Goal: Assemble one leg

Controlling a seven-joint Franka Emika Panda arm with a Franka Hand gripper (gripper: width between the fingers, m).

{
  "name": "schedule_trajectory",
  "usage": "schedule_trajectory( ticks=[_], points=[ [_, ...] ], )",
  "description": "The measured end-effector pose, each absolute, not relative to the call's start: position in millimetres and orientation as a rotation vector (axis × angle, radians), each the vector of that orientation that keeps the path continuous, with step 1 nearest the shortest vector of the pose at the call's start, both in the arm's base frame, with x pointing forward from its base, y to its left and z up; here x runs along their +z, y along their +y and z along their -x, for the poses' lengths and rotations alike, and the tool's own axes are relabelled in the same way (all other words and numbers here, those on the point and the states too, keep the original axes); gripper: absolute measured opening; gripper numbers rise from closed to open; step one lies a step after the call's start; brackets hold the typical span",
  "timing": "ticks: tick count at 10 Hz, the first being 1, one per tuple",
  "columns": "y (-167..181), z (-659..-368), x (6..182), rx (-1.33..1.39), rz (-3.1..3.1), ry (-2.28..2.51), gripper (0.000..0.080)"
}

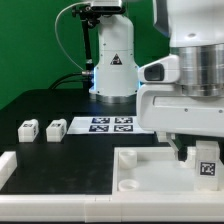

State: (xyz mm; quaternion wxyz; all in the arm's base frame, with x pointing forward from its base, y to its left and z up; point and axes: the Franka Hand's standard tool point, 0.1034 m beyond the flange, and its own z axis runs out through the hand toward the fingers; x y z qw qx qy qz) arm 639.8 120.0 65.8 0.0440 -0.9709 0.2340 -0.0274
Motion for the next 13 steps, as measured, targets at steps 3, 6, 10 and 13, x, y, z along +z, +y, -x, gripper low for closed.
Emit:
schedule_trajectory(
  ticks=[3, 6, 10, 13],
  points=[
    [129.2, -639.4, 68.0, -0.086, 3.057, 0.415, 0.0648],
    [123.2, -638.9, 67.1, -0.071, 2.981, 0.787, 0.0417],
    [119.1, -639.9, 67.5, -0.038, 2.710, 1.425, 0.0296],
    [118.0, -640.3, 65.5, 0.042, 2.167, 2.103, 0.0296]
  ],
)
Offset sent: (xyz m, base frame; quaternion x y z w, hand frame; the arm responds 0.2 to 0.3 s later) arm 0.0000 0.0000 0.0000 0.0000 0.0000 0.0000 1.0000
